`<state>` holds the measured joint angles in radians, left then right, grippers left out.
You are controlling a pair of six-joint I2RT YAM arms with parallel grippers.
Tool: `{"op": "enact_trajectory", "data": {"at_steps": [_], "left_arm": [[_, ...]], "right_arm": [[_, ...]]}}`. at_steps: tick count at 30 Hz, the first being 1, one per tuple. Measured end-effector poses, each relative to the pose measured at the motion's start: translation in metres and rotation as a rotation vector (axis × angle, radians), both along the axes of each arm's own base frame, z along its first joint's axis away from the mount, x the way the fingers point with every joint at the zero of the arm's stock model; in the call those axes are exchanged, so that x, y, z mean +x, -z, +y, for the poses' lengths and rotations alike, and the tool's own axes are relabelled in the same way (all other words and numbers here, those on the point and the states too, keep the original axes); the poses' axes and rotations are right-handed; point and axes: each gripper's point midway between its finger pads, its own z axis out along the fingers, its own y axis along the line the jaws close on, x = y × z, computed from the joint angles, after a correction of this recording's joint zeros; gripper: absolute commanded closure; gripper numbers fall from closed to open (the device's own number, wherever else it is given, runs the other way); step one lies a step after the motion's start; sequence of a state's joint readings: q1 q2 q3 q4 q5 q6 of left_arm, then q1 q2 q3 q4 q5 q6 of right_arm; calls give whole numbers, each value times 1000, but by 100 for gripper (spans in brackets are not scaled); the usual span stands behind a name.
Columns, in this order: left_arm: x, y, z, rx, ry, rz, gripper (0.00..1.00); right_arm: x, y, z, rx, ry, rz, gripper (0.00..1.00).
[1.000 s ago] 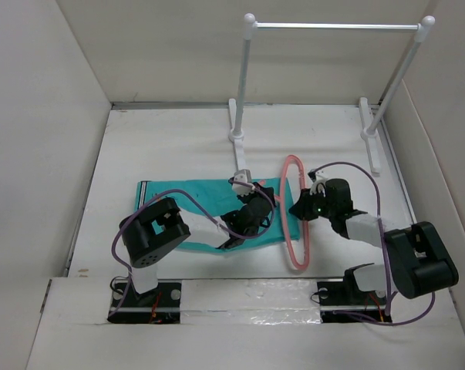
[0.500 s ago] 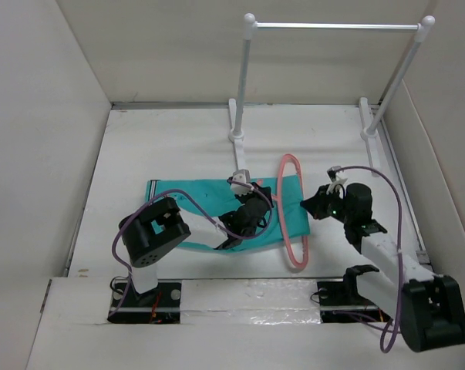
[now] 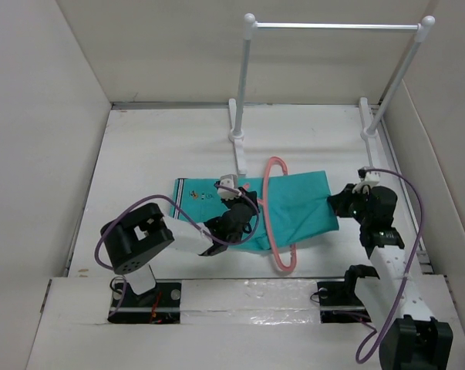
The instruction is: Place the trousers on the hanger
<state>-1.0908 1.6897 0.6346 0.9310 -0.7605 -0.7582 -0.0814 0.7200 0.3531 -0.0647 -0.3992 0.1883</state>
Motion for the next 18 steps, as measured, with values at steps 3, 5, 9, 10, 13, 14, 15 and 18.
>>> {"op": "enact_trajectory", "data": {"at_steps": [3, 5, 9, 10, 13, 14, 15, 18], "left_arm": [[-4, -5, 13, 18, -9, -9, 100], [-7, -9, 21, 26, -16, -17, 100], [-11, -14, 32, 53, -18, -24, 100], [-12, -15, 34, 61, -16, -24, 100], [-14, -18, 38, 89, -11, -22, 100], [-15, -18, 40, 100, -9, -20, 100], [-15, -19, 41, 105, -9, -20, 100], [-16, -23, 44, 120, -4, -23, 100]], "right_arm": [[0, -4, -8, 3, 32, 2, 100], [2, -13, -14, 2, 53, -15, 100], [7, -32, -29, -6, 98, -55, 100], [8, -35, -33, -9, 113, -61, 100], [10, -40, -46, -12, 147, -68, 100], [11, -40, -49, -10, 154, -66, 100], [11, -40, -51, -8, 159, -63, 100], [12, -34, -54, 4, 157, -41, 100]]}}
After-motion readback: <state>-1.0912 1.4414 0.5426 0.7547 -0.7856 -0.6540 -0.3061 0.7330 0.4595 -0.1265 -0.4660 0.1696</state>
